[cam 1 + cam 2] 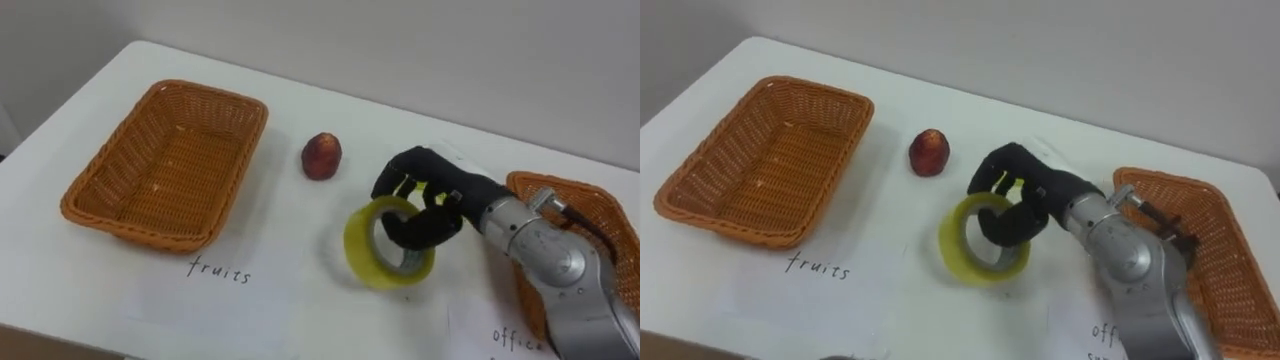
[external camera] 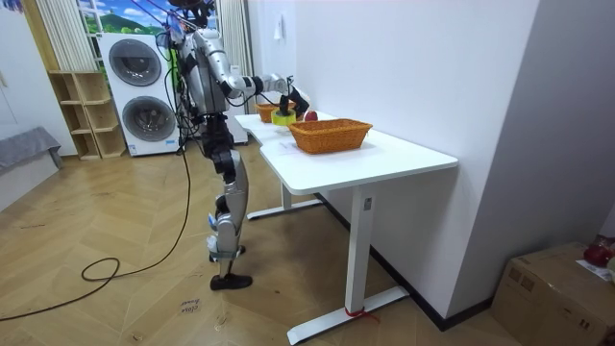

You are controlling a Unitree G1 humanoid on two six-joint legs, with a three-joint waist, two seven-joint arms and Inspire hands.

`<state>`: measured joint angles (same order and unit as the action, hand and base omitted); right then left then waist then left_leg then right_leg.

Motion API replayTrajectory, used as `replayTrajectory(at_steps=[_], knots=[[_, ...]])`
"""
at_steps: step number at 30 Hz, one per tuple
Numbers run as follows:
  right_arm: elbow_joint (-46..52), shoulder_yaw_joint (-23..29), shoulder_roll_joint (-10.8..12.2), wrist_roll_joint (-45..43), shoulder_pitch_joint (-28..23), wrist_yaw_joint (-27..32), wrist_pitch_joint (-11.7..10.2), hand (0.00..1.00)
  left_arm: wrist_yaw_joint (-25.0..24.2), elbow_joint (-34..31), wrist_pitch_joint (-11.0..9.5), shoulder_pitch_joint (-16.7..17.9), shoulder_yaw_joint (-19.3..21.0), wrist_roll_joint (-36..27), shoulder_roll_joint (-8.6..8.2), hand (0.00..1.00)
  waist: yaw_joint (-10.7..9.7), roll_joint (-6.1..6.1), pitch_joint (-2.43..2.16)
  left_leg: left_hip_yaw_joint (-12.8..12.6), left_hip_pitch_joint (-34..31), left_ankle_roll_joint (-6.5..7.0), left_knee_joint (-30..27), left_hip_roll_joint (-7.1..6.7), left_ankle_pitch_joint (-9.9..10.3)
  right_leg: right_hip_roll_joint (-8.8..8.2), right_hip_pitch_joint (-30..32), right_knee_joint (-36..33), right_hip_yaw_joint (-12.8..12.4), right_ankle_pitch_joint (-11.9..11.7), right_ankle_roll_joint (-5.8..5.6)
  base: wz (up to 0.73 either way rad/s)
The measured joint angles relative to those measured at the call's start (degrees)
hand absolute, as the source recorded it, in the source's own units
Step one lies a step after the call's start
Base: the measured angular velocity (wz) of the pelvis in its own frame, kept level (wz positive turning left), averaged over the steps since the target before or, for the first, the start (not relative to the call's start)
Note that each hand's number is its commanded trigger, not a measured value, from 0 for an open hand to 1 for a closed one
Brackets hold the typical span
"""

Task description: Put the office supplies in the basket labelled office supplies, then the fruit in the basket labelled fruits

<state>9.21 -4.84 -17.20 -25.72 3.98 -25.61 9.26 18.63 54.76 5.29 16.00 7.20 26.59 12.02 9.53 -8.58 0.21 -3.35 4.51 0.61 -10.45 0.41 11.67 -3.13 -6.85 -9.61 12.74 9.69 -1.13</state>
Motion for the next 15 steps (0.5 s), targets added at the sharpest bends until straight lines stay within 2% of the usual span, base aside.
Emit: replayTrajectory(at_steps=[4, 8, 11, 12, 15], knots=[[0.95, 2.05, -0.01, 2.51, -0.57, 2.71, -1.09, 1.0, 0.03, 0.43, -0.6, 0.05, 1.62, 0.02, -0.81, 0.0, -0.16, 0.67, -0.04, -1.32, 0.26, 0.0, 0.12, 0.21, 0.0, 0.14, 0.36, -0.08, -0.77, -0.08, 0.03, -0.14], [1.01, 4.21, 0.13, 5.68, -0.76, 7.11, -1.96, 1.0, 0.91, 0.5, -0.61, 0.45, 2.44, 0.17, -1.54, 0.0, -1.45, 1.38, -0.1, -1.44, 0.23, 0.0, 0.15, 0.19, 0.0, 0.16, 0.46, -0.08, -1.26, -0.15, -0.04, -0.01], [1.01, 4.54, -0.02, 6.35, -0.77, 10.75, -2.42, 1.0, 0.95, 0.48, -0.61, 0.54, 2.69, 0.44, -2.0, 0.0, -1.86, 2.27, -0.34, -1.89, 0.46, 0.0, 0.23, 0.21, 0.0, 0.17, 0.52, -0.07, -1.61, -0.18, -0.07, -0.06], [1.01, 4.77, -0.07, 7.23, -0.85, 11.54, -2.59, 1.0, 0.95, 0.47, -0.61, 0.52, 2.7, 0.45, -2.22, 0.0, -2.38, 2.64, -0.25, -1.98, 0.77, 0.01, 0.45, 0.21, -0.01, 0.17, 0.36, -0.06, -1.6, -0.18, -0.07, -0.05], [0.97, 5.58, -0.09, 8.01, -1.02, 12.85, -3.55, 1.0, 0.93, 0.48, -0.63, 0.81, 2.78, 0.4, -2.41, 0.0, -3.48, 3.35, -0.44, -2.09, 1.15, 0.06, 0.78, 0.24, -0.04, 0.17, 0.18, -0.04, -1.53, -0.18, -0.07, -0.01]])
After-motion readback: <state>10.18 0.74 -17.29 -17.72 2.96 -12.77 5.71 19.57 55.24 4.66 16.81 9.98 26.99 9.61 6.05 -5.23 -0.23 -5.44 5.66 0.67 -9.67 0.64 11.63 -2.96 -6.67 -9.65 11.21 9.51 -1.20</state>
